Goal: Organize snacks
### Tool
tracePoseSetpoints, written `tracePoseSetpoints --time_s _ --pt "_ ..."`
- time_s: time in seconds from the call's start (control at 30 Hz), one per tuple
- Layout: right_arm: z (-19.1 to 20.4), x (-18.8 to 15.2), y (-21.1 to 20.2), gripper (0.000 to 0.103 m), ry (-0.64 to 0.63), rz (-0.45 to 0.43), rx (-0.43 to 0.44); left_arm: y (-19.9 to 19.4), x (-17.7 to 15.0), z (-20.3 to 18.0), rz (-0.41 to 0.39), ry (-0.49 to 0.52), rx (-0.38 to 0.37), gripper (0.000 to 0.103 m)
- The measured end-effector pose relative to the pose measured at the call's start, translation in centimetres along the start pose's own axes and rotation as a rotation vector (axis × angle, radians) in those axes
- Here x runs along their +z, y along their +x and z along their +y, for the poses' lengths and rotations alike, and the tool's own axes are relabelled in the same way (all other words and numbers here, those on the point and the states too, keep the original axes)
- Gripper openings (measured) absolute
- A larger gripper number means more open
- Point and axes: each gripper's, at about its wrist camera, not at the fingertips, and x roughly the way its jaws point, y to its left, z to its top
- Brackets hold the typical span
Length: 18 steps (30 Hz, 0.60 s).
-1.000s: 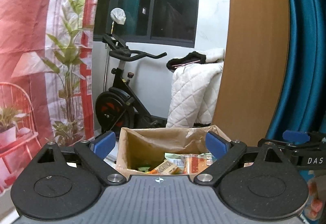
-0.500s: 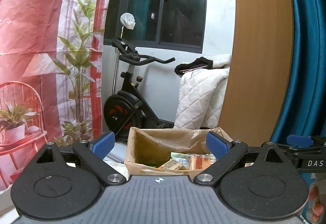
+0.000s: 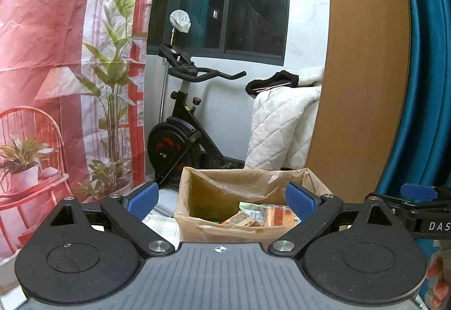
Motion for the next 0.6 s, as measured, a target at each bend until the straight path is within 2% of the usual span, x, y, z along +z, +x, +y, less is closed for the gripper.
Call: tracePoseSetpoints --time_s 0.6 --pt "0.12 -0.38 0.0 0.102 0.001 0.003 0.0 -0.3 -0.03 0.04 0.008 -0.009 -0.005 0.098"
